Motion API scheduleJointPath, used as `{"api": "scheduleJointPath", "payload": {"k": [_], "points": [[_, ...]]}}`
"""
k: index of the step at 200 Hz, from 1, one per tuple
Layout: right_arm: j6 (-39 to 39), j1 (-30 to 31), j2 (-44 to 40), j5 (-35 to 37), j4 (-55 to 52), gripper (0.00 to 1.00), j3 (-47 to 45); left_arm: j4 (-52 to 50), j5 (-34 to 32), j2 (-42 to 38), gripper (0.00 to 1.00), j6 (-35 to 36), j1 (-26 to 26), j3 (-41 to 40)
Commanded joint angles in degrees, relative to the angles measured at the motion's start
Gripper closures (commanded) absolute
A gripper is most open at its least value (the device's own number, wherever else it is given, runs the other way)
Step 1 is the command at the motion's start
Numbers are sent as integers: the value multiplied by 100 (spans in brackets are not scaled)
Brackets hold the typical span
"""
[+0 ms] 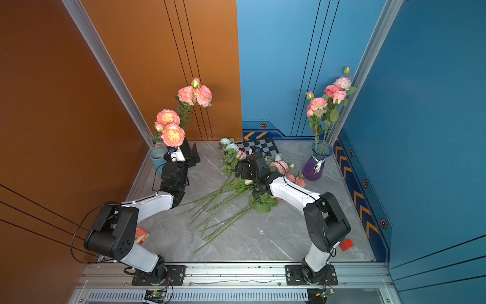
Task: Place the pink flowers into the vase
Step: Place the flower in the vase, then pick up the flower at the center of the board.
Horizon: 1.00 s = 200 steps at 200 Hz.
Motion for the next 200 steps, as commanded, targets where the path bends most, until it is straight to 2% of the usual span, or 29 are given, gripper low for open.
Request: {"api": "scheduleJointPath", "payload": {"k": [1,40,72,129,200], "points": [[27,-54,183,-137,-751,0,268,84,-139,-182,1,-3,-54,-124],[-5,-131,232,-135,-1318,0,495,75,-166,-266,1,33,-92,-256],[-50,-160,9,-372,-1353,0,403,75,-176,-283,1,40,-152,-295],[40,-179,-220,-349,-1923,0,169,-2,-253,-492,1,71,-410,-540],[393,-315,-53,-318,-1902,14,-210,-48,-507,-556,2,165,-1214,-939]]}}
